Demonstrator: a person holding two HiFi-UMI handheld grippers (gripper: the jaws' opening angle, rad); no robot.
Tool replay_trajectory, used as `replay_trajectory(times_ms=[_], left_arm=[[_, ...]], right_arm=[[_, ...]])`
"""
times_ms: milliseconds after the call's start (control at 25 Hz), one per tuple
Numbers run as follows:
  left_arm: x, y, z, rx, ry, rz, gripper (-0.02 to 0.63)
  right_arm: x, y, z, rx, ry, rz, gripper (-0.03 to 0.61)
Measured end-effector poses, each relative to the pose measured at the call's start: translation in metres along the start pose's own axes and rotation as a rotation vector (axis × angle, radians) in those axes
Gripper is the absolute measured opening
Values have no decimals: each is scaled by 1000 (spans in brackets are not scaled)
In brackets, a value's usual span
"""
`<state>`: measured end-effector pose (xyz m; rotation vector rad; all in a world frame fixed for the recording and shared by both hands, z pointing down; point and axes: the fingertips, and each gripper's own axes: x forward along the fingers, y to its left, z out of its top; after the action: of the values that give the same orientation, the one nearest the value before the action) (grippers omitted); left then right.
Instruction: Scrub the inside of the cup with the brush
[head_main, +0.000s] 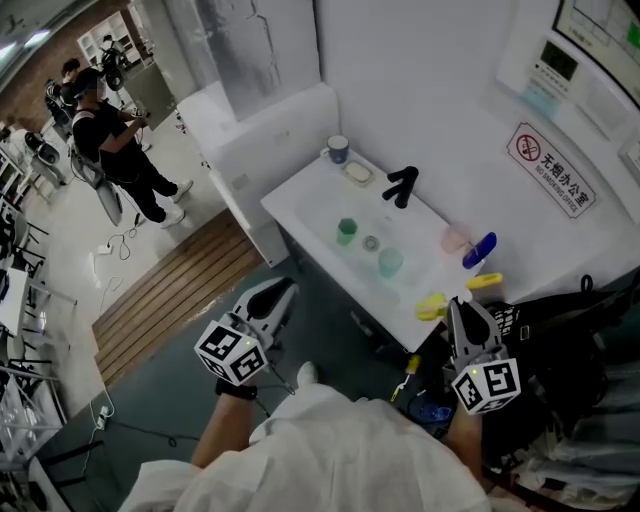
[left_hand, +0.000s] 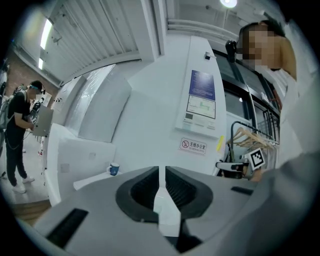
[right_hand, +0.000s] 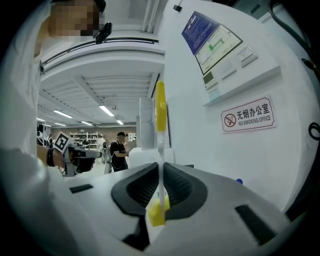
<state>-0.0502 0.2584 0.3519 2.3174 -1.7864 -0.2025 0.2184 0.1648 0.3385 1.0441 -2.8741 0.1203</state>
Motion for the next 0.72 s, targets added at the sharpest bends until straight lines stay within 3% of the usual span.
replay_trajectory(times_ms=[400, 720], left_arm=[[0, 94, 23, 3, 4, -48, 38], [6, 127, 11, -28, 35, -121, 38]], right_arm=[[79, 51, 8, 5, -12, -49, 31], [98, 76, -6, 17, 22, -108, 31]])
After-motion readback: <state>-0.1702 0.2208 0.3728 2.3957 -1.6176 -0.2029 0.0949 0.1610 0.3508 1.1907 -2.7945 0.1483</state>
